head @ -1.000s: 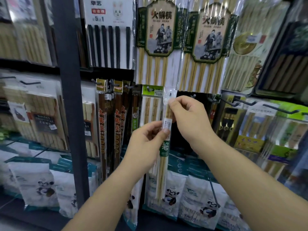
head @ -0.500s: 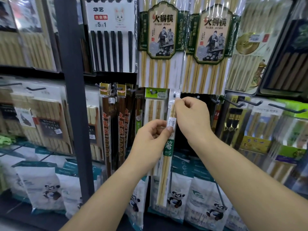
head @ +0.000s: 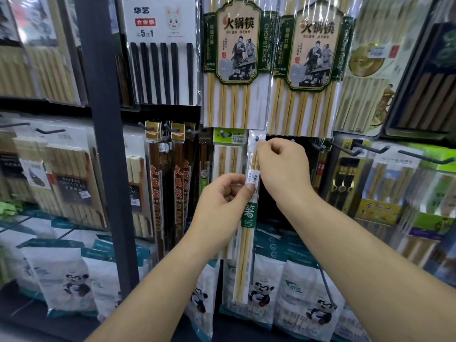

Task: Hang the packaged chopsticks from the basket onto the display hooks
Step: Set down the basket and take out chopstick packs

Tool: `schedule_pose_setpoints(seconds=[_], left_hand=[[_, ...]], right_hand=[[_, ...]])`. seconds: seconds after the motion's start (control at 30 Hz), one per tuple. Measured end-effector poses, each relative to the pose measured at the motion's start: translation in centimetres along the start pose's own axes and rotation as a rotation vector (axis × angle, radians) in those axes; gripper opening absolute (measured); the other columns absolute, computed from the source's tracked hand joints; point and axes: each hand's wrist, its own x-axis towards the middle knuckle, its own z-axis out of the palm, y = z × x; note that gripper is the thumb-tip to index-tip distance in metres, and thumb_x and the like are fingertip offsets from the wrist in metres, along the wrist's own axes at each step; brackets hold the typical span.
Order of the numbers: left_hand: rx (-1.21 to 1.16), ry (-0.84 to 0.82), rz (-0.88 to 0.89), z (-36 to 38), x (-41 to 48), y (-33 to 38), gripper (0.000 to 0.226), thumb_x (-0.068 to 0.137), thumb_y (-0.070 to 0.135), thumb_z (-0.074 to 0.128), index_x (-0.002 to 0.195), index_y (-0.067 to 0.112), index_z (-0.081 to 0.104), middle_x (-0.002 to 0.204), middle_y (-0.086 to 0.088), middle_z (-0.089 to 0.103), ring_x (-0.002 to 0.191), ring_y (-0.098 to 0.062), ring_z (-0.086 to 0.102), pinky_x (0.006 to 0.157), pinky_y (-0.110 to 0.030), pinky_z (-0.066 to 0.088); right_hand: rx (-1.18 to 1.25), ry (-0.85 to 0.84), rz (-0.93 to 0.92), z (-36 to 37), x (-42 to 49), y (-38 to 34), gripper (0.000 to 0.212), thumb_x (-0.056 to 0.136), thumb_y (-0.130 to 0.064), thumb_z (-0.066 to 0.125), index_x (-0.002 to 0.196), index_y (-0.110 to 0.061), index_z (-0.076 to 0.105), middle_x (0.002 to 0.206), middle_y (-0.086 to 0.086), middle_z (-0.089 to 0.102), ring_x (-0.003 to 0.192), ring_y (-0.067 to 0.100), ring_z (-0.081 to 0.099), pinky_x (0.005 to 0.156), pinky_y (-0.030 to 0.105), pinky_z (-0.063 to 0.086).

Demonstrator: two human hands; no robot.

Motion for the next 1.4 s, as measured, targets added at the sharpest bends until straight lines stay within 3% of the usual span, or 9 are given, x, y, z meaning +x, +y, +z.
schedule_pose_setpoints(seconds=[0.27,0.47,0.57,0.67,0.73,0.87,0.93,1.1,1.4], left_hand=[[0.168,-0.032,-0.044,-0.2,0.2,-1.1,0.004,0.097,0.029,0.07,0.097,0.027,0.067,0.084,-0.002,0.066,0.072,-0.01,0.06,0.068,-0.045,0.059],[0.279,0.06,0.058,-1.0,2.6,-1.1,0.023,0.101,0.044,0.059,0.11,0.022,0.059,0.114,-0.003,0.059,0.099,-0.007,0.059,0.084,-0.02,0.045],[0.211,-0.031,-0.007,0.4,4.1,-0.1,0.041,0.103,0.048,0.054,0.131,0.019,0.055,0.123,0.007,0.061,0.111,-0.001,0.058,0.094,-0.022,0.046],[0.164,-0.115,-0.098,1.9,5.0,-0.3,0.051,0.106,0.052,0.043,0.145,0.02,0.047,0.125,0.019,0.058,0.118,0.001,0.053,0.095,-0.015,0.04],[0.09,-0.143,-0.151,2.4,5.4,-0.9,0.05,0.107,0.053,0.038,0.147,0.025,0.046,0.116,0.029,0.052,0.108,0.013,0.049,0.084,-0.004,0.035],[-0.019,-0.153,-0.232,3.2,6.0,-1.8,0.059,0.105,0.059,0.035,0.154,0.027,0.042,0.135,0.019,0.048,0.127,-0.001,0.043,0.102,-0.022,0.031],[-0.048,-0.161,-0.252,3.6,6.6,-2.4,0.062,0.105,0.062,0.035,0.155,0.026,0.041,0.151,0.013,0.047,0.141,-0.008,0.041,0.114,-0.029,0.028],[-0.095,-0.087,-0.274,4.6,8.2,-3.3,0.065,0.104,0.063,0.039,0.155,0.023,0.042,0.157,0.001,0.048,0.14,-0.011,0.043,0.117,-0.034,0.03],[-0.453,-0.054,-0.338,5.6,7.9,-5.1,0.049,0.106,0.043,0.049,0.145,0.015,0.055,0.132,-0.01,0.07,0.122,-0.024,0.067,0.111,-0.043,0.048]], right_hand=[[-0.213,-0.059,-0.065,-0.5,-0.9,2.9,0.042,0.1,-0.049,0.054,0.07,-0.02,0.06,0.061,-0.007,0.056,0.057,0.005,0.053,0.056,0.026,0.041],[-0.204,-0.151,-0.065,-1.1,-3.5,6.9,0.013,0.097,-0.046,0.06,0.099,-0.033,0.059,0.089,-0.014,0.064,0.081,0.0,0.06,0.066,0.019,0.047],[-0.292,-0.297,-0.062,-0.3,-4.9,8.9,0.057,0.098,-0.049,0.056,0.148,-0.029,0.038,0.146,-0.005,0.048,0.131,0.012,0.049,0.105,0.036,0.046],[-0.253,-0.4,-0.059,0.5,-5.7,10.0,0.079,0.099,-0.05,0.054,0.162,-0.031,0.009,0.167,-0.012,0.018,0.152,0.007,0.02,0.123,0.038,0.028],[-0.2,-0.46,-0.027,1.0,-5.8,11.2,0.087,0.099,-0.05,0.055,0.162,-0.033,-0.002,0.169,-0.016,0.008,0.154,0.003,0.012,0.124,0.038,0.025],[-0.159,-0.525,-0.023,1.5,-6.0,13.9,0.096,0.095,-0.053,0.061,0.154,-0.053,-0.016,0.145,-0.057,-0.005,0.127,-0.037,0.001,0.104,-0.003,0.015],[-0.145,-0.539,-0.026,1.8,-5.9,14.9,0.095,0.097,-0.051,0.061,0.14,-0.071,-0.022,0.132,-0.067,-0.009,0.12,-0.043,0.001,0.097,-0.009,0.013],[-0.149,-0.536,0.037,3.0,-4.3,16.6,0.096,0.101,-0.044,0.056,0.157,-0.036,-0.021,0.17,-0.01,0.003,0.143,-0.004,0.018,0.112,0.019,0.025],[0.03,-0.595,0.043,3.7,-3.4,16.3,0.106,0.095,-0.018,0.067,0.159,-0.037,-0.016,0.168,-0.01,0.018,0.152,0.006,0.025,0.122,0.045,0.031]])
